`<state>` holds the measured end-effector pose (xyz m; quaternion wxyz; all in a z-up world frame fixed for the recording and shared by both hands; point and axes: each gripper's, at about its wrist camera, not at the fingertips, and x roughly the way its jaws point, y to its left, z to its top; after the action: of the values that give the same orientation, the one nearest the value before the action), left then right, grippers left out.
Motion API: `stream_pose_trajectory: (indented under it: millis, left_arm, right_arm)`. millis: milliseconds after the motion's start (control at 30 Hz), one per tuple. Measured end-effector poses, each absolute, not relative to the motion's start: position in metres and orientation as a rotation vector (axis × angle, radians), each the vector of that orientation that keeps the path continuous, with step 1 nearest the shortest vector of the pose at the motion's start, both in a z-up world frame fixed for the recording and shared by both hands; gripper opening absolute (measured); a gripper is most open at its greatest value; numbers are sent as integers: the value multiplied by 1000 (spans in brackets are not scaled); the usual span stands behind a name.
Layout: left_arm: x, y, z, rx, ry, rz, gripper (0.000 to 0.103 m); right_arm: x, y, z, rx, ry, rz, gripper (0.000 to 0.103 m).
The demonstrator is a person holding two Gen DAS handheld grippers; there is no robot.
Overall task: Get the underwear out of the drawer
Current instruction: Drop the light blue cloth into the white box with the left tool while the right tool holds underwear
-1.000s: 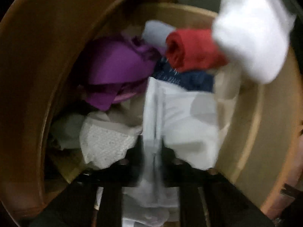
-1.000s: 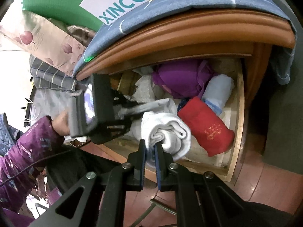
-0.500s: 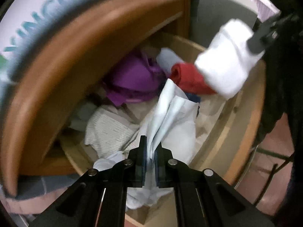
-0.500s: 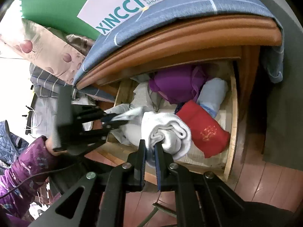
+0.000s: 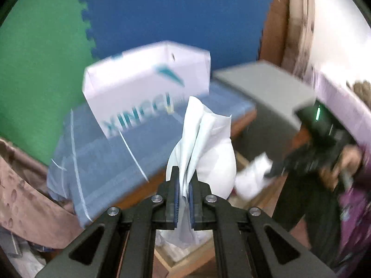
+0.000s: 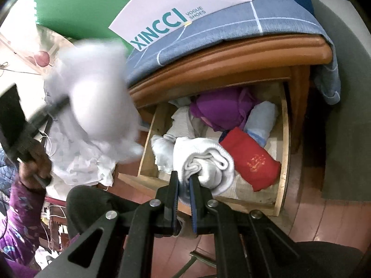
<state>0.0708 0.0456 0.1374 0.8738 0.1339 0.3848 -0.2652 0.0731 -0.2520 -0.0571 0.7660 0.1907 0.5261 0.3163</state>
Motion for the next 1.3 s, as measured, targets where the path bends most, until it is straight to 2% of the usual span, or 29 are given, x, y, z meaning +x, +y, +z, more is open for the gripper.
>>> stream_pose_trajectory:
  millis: [200,333,667,867,1167,1200,1233,1267,1300]
  left_arm:
    - [129,39,226,142,705,-499,6]
    - [175,29,268,128,656,-428,6]
    - [296,35,291,-165,619,-356,6]
    - [344,24,270,-187,627,-324,6]
    - [377,28,162,-136,799,-210,8]
    - [378,29,156,-112,806,-189,12]
    - [379,29,151,-75,815,-160,29]
    - [378,27,149,-44,813,-141,53]
    - [374,26,149,-17,797,-133,61]
  right_arm:
    - [72,-254,-53,440,1120,712,8]
    - [72,-255,-51,460,1107,739,8]
    - [78,-258,-56,518,1106,795,8]
    - [84,-262,-59,551,1113,811,8]
    - [89,-266,-62,583,1110,827,8]
    - [89,-267,-62,585,1109,828,8]
    - [89,-267,-61,586,1107,828,8]
    - [89,-267,-62,586,1105,829,8]
    - [89,-266,-61,585,1103,832,8]
